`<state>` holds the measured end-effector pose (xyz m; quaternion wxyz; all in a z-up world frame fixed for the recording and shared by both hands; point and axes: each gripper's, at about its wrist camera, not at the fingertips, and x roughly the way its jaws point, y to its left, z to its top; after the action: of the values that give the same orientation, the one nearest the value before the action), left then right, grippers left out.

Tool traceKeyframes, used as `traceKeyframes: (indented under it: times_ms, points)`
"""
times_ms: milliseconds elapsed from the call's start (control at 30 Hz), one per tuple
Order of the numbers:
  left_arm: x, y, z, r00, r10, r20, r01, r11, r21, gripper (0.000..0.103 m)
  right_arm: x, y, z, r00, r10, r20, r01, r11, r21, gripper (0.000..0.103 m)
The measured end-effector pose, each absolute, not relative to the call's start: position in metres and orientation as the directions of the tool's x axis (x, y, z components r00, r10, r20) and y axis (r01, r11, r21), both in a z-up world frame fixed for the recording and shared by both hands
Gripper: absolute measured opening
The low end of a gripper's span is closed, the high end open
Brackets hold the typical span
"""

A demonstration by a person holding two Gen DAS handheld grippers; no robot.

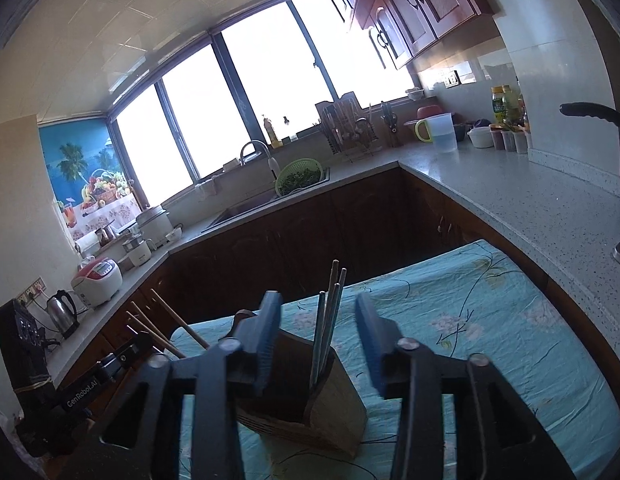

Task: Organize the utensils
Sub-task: 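Lower both chopsticks into the wooden holder and open both tools, then move both open tools back down to the last two bamboo chopsticks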

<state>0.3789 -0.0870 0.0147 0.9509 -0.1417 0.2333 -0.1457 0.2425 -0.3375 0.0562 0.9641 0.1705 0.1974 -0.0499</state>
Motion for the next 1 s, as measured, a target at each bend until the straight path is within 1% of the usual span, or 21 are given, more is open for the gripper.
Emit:
traceKeyframes:
  times_ms: [33, 67, 100, 133, 167, 200, 367, 533, 667, 867, 1000]
  points:
    - [0.375, -0.084, 0.015, 0.856, -0.337, -0.392, 0.205, 0.918, -0.341, 0.048, 0.237, -0.338, 0.060, 0.924, -0.032, -0.380, 0.162, 0.935, 0.315, 0.072]
    - [0.371, -0.082, 0.016, 0.861, -0.332, -0.385, 0.200, 0.918, -0.343, 0.052, 0.232, -0.338, 0.063, 0.930, -0.031, -0.365, 0.157, 0.934, 0.321, 0.077]
    - [0.367, -0.081, 0.017, 0.862, -0.323, -0.390, 0.190, 0.920, -0.342, 0.062, 0.227, -0.339, 0.066, 0.935, -0.023, -0.353, 0.148, 0.931, 0.332, 0.081]
    - [0.364, -0.078, 0.018, 0.864, -0.309, -0.397, 0.174, 0.924, -0.340, 0.070, 0.222, -0.340, 0.069, 0.939, -0.007, -0.344, 0.134, 0.928, 0.348, 0.093]
    - [0.359, -0.076, 0.018, 0.868, -0.294, -0.399, 0.158, 0.927, -0.340, 0.081, 0.218, -0.342, 0.070, 0.940, 0.001, -0.340, 0.130, 0.923, 0.361, 0.097]
    - [0.353, -0.072, 0.018, 0.874, -0.284, -0.393, 0.148, 0.928, -0.342, 0.082, 0.213, -0.342, 0.072, 0.942, 0.000, -0.337, 0.131, 0.921, 0.367, 0.101]
    - [0.319, -0.065, 0.013, 0.873, -0.277, -0.402, 0.142, 0.932, -0.333, 0.085, 0.181, -0.340, 0.066, 0.937, -0.015, -0.349, 0.145, 0.925, 0.351, 0.101]
    - [0.282, -0.064, 0.004, 0.864, -0.261, -0.430, 0.136, 0.944, -0.299, 0.086, 0.149, -0.336, 0.050, 0.919, -0.021, -0.393, 0.169, 0.923, 0.345, 0.101]
    - [0.258, -0.062, -0.002, 0.842, -0.266, -0.469, 0.136, 0.946, -0.293, 0.086, 0.123, -0.334, 0.035, 0.900, -0.031, -0.434, 0.195, 0.920, 0.340, 0.101]
    - [0.231, -0.066, -0.010, 0.790, -0.272, -0.549, 0.130, 0.950, -0.283, 0.086, 0.089, -0.331, 0.013, 0.867, -0.045, -0.497, 0.240, 0.911, 0.335, 0.101]
    - [0.221, -0.078, -0.017, 0.730, -0.308, -0.610, 0.160, 0.945, -0.286, 0.086, 0.072, -0.330, -0.003, 0.843, -0.054, -0.536, 0.263, 0.909, 0.323, 0.101]
